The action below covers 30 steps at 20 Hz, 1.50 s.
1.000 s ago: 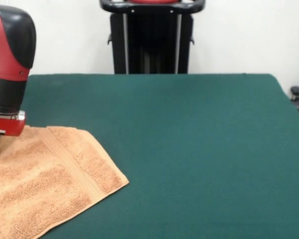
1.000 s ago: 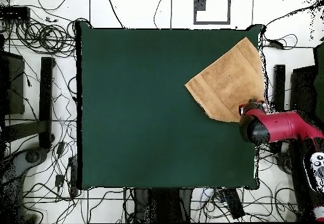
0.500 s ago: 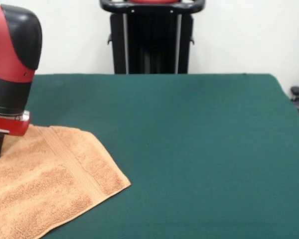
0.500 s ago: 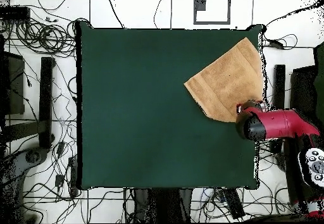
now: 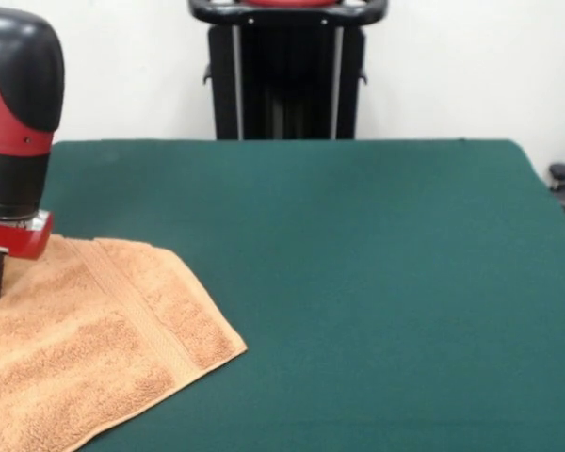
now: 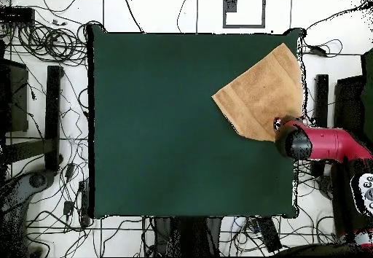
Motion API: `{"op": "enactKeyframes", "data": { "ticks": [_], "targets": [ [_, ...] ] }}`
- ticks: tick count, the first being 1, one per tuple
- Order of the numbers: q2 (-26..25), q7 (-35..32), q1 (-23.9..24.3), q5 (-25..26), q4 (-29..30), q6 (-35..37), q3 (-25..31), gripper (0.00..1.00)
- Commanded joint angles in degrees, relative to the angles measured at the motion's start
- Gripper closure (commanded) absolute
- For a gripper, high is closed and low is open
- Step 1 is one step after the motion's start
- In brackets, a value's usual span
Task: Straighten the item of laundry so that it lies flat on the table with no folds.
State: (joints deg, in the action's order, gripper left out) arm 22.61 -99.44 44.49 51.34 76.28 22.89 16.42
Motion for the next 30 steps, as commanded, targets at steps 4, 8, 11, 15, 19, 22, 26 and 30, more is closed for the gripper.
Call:
{"op": "enactKeyframes", "data": {
  "ticks": [4,8,11,15,19,22,26,30],
  "targets": [
    [-10.78,-5.34,-3.93,-5.01,8.22,5.72,-3.07,1.00],
    [-10.91,-7.84,-6.37,-5.31,8.31,2.95,-5.36,1.00],
    [-10.72,-10.45,-9.28,-5.24,8.24,1.02,-7.93,1.00],
    [-10.87,-14.70,-13.22,-6.60,8.18,-1.51,-11.67,1.00],
    [-11.25,-16.05,-15.65,-8.63,8.13,-3.48,-14.32,1.00],
    [-11.51,-15.83,-16.57,-10.34,8.24,-4.73,-15.48,1.00],
    [-12.13,-16.37,-18.48,-13.09,8.55,-6.47,-17.38,1.00],
    [-12.21,-16.83,-20.34,-16.44,9.46,-7.17,-18.75,1.00]
  ]
}}
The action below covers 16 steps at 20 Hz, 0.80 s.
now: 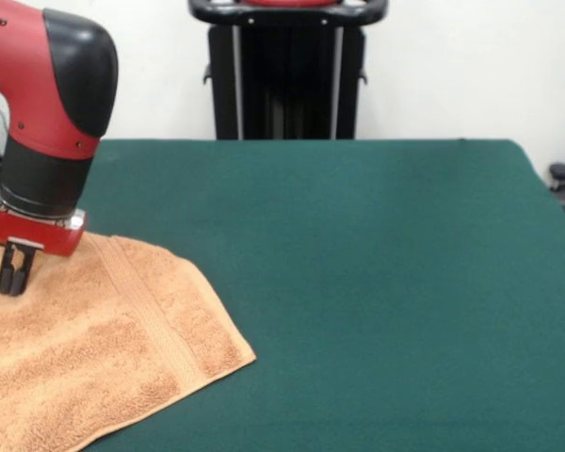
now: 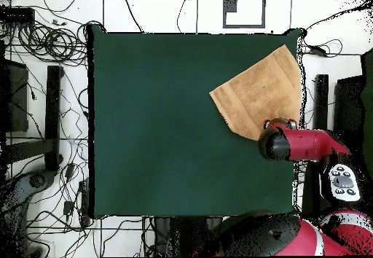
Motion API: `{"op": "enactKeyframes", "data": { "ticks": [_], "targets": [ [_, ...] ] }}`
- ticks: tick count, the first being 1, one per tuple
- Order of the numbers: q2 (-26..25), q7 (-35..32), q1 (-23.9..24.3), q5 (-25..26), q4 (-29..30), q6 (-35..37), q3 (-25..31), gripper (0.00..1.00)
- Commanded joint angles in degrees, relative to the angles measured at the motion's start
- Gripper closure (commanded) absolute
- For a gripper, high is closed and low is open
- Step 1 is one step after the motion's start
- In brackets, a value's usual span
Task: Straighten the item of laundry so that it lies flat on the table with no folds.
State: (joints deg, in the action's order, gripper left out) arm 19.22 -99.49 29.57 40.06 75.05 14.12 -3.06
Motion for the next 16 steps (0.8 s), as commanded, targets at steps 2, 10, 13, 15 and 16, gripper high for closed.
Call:
{"op": "enactKeyframes", "data": {
  "ticks": [2,10,13,15,16],
  "targets": [
    [-8.91,-16.03,-5.60,-6.61,11.06,1.37,0.72,1.00],
    [-9.18,-13.96,-5.50,-11.17,12.45,0.05,1.35,1.00],
    [-9.26,-13.90,-5.84,-12.64,12.81,-0.57,1.20,1.00],
    [-9.18,-13.70,-6.02,-13.79,13.13,-0.46,1.34,1.00],
    [-9.11,-13.65,-6.20,-14.44,13.24,-0.22,1.42,1.00]
  ]
}}
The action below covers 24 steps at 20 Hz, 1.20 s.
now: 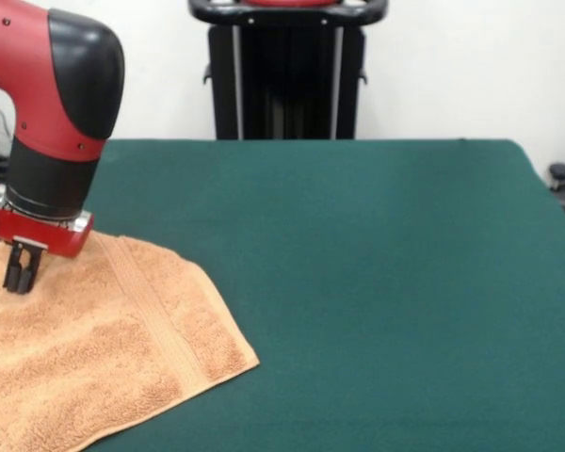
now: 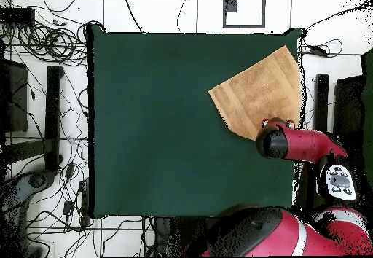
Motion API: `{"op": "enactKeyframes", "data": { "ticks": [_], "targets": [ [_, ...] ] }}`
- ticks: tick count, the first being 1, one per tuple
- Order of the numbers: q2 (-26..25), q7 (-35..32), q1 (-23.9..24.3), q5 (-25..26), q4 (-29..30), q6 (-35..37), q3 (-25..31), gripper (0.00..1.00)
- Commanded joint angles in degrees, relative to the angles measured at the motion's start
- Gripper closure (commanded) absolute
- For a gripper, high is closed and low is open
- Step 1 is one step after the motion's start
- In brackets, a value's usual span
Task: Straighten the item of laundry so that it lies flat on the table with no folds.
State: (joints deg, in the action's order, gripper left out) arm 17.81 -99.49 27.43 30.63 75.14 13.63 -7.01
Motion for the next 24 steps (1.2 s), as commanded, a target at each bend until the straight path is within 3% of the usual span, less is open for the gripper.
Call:
{"op": "enactKeyframes", "data": {
  "ticks": [1,4,11,18,24],
  "targets": [
    [-7.69,-13.66,-4.28,-5.51,13.23,0.36,5.29,1.00],
    [-7.50,-13.72,-5.52,-7.26,13.42,2.56,4.79,1.00],
    [-7.49,-16.13,-8.03,-10.80,14.17,-0.89,2.81,1.00],
    [-8.09,-18.39,-15.37,-14.17,13.45,-0.21,-2.82,1.00],
    [-9.09,-19.02,-18.53,-18.77,13.42,0.37,-4.44,1.00]
  ]
}}
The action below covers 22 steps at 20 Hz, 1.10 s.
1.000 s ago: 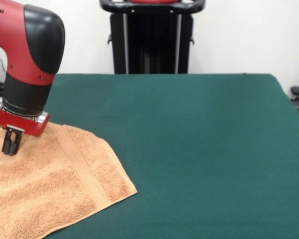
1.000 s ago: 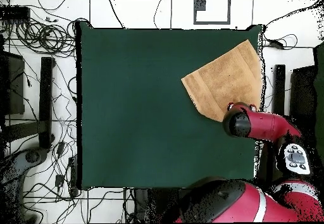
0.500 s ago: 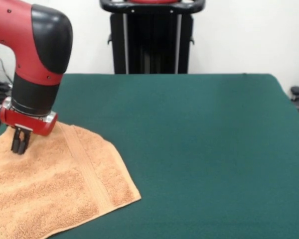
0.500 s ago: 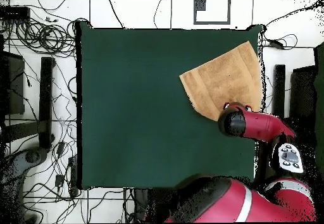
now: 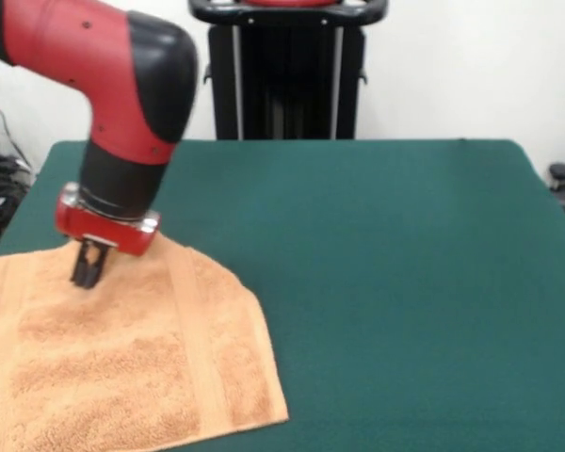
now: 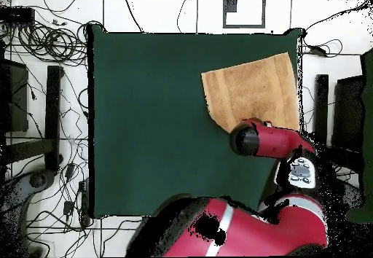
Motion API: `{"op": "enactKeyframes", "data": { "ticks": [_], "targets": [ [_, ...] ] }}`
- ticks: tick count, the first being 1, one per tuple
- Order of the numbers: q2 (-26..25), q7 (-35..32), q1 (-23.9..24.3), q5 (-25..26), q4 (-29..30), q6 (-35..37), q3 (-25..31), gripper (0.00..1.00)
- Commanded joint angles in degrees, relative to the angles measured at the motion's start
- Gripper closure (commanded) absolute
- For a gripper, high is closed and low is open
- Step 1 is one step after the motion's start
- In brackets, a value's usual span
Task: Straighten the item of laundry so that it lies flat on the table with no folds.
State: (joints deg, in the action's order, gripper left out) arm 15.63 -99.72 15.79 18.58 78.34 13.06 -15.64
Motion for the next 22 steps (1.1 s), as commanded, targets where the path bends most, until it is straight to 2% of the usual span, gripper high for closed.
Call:
{"op": "enactKeyframes", "data": {
  "ticks": [1,12,22],
  "targets": [
    [-6.89,-18.66,-7.23,-7.30,10.54,0.67,4.10,1.00],
    [-7.97,-16.53,-7.00,-13.32,11.21,-1.26,5.29,1.00],
    [-8.84,-16.38,-8.84,-17.46,10.89,-0.97,4.18,1.00]
  ]
}}
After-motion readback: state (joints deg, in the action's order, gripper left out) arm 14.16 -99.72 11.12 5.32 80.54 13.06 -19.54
